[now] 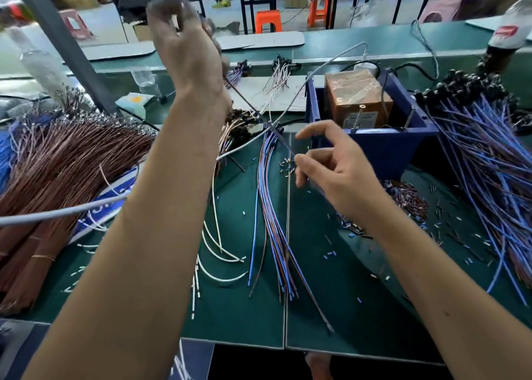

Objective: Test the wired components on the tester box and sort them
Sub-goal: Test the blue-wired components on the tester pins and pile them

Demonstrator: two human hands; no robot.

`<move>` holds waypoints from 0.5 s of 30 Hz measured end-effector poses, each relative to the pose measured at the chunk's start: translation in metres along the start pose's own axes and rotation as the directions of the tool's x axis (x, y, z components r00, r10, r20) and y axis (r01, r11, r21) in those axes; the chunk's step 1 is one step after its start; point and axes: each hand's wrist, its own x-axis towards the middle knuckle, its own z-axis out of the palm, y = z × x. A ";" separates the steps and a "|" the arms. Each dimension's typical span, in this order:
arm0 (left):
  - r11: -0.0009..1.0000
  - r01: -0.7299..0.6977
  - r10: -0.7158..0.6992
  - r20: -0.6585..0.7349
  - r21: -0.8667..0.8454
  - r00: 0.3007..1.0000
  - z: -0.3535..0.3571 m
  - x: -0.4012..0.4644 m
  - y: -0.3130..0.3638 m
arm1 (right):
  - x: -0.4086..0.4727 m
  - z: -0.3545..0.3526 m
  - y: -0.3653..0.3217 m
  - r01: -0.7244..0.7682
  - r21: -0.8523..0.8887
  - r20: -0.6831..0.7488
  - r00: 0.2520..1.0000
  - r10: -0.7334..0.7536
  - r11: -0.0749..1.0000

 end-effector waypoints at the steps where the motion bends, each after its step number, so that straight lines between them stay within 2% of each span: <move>1: 0.999 -0.035 0.035 0.002 0.006 0.999 0.001 0.000 0.004 | -0.001 -0.005 -0.007 0.032 0.036 0.001 1.000 -0.032 0.999; 4: 0.998 -0.030 0.025 0.074 0.063 0.997 0.005 -0.015 0.003 | -0.007 -0.023 -0.019 0.067 0.292 -0.001 0.998 -0.070 0.954; 7: 0.984 -0.054 0.001 0.296 0.170 0.955 0.006 -0.046 -0.015 | -0.017 -0.043 -0.024 0.028 0.457 0.026 0.999 -0.045 0.889; 9: 0.966 -0.133 0.014 0.467 0.224 0.884 0.010 -0.072 -0.033 | -0.024 -0.055 -0.021 0.027 0.416 -0.028 0.999 -0.017 0.909; 11: 0.944 -0.206 0.021 0.578 0.257 0.816 0.018 -0.098 -0.053 | -0.030 -0.065 -0.015 -0.007 0.316 -0.099 0.994 0.040 0.949; 13: 0.921 -0.268 0.034 0.625 0.284 0.780 0.027 -0.120 -0.070 | -0.035 -0.073 -0.008 -0.054 0.232 -0.152 0.984 0.091 0.971; 15: 0.912 -0.283 0.029 0.640 0.298 0.768 0.031 -0.136 -0.085 | -0.038 -0.078 -0.003 -0.100 0.162 -0.144 0.982 0.124 0.982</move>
